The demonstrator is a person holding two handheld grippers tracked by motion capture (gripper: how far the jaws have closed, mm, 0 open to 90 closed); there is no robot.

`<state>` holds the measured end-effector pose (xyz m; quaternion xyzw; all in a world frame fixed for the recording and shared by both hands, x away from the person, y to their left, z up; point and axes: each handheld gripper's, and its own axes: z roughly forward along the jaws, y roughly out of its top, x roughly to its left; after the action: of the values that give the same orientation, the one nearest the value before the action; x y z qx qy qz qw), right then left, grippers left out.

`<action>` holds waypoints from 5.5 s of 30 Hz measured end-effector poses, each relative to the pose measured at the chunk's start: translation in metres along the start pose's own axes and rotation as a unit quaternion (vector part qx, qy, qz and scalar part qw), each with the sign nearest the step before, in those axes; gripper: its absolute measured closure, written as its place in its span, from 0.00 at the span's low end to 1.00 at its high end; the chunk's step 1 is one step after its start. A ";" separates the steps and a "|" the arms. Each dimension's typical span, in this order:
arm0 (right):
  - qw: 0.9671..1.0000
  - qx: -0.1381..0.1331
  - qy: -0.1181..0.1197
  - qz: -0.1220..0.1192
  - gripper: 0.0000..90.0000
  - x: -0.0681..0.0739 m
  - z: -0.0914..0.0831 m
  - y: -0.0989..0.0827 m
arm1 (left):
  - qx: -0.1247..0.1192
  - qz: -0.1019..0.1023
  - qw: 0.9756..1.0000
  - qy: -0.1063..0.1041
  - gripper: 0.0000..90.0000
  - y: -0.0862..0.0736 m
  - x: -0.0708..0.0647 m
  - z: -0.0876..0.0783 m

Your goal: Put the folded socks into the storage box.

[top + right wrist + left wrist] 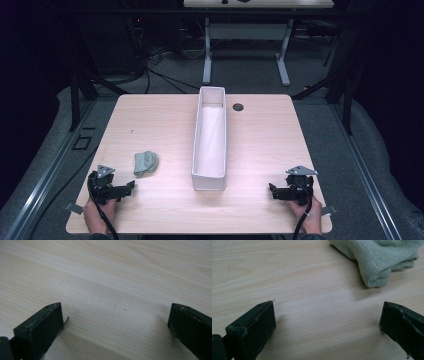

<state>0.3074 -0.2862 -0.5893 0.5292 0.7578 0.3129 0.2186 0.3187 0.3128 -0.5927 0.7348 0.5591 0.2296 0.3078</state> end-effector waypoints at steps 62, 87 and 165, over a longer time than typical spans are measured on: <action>1.000 -0.002 -0.001 0.002 0.01 -0.004 0.002 0.002 | 0.052 -0.070 0.995 -0.053 0.00 0.098 -0.004 0.010; 1.000 -0.004 -0.002 0.003 0.02 -0.004 0.002 0.002 | 0.115 -0.069 0.989 -0.056 0.53 0.097 -0.022 0.048; 1.000 -0.006 -0.006 0.011 0.05 -0.005 0.001 0.002 | 0.074 0.083 0.993 -0.052 0.91 0.121 -0.043 -0.002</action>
<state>0.3108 -0.2900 -0.5890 0.5377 0.7488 0.3169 0.2230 0.3876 0.2494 -0.5052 0.8101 0.4950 0.1743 0.2613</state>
